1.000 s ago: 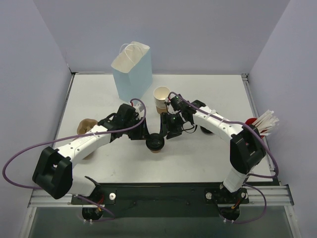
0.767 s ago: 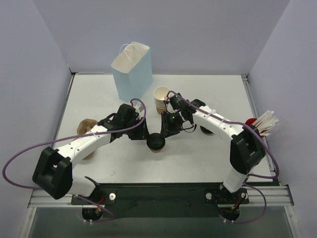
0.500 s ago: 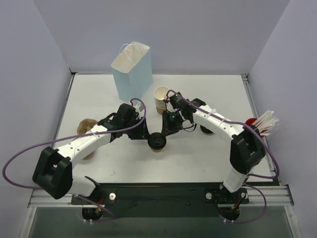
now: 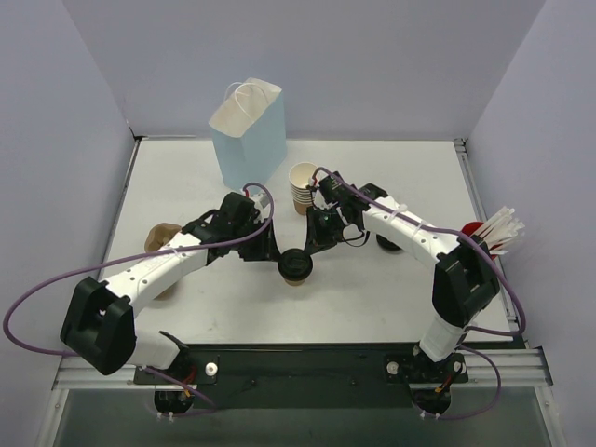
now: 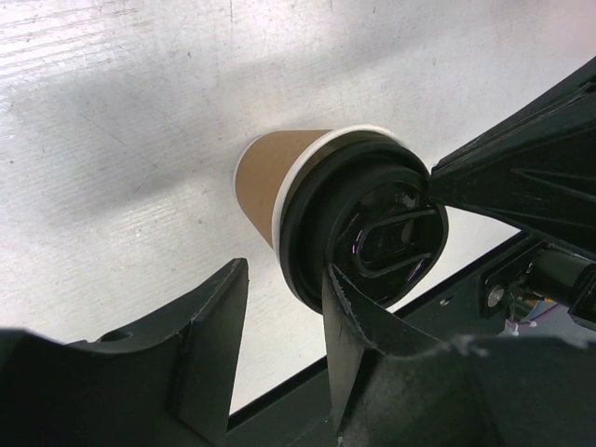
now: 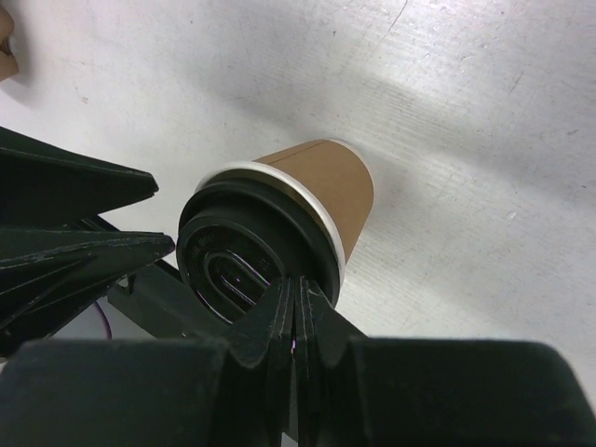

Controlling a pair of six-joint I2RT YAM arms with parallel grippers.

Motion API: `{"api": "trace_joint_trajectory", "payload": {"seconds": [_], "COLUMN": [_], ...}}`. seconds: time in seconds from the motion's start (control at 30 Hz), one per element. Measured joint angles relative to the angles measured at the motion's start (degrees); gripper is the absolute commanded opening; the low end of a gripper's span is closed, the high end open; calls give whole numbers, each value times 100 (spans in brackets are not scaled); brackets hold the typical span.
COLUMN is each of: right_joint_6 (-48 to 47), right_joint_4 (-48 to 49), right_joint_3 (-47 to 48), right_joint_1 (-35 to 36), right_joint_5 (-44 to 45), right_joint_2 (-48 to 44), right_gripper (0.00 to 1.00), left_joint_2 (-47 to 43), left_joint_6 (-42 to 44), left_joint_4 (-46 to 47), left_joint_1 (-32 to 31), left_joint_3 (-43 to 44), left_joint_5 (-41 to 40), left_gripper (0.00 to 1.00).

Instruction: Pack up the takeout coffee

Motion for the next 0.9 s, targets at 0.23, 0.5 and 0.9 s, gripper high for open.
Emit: {"api": "trace_joint_trajectory", "payload": {"seconds": [0.23,0.5,0.9], "right_joint_6": [330,1097,1738], "right_joint_4": [-195,-529,-804], "right_joint_3": [142,162,162], "right_joint_1": [0,216,656], "right_joint_5": [334,942,1495], "right_joint_2": [-4,-203,-304], "right_gripper": [26,29,30], "left_joint_2": [-116,-343,-603], "left_joint_6": [39,61,179], "left_joint_4": [-181,-289,-487], "left_joint_1": [0,2,7], "left_joint_3": [76,87,87], "left_joint_5": [-162,-376,-549], "left_gripper": [48,50,52]}}
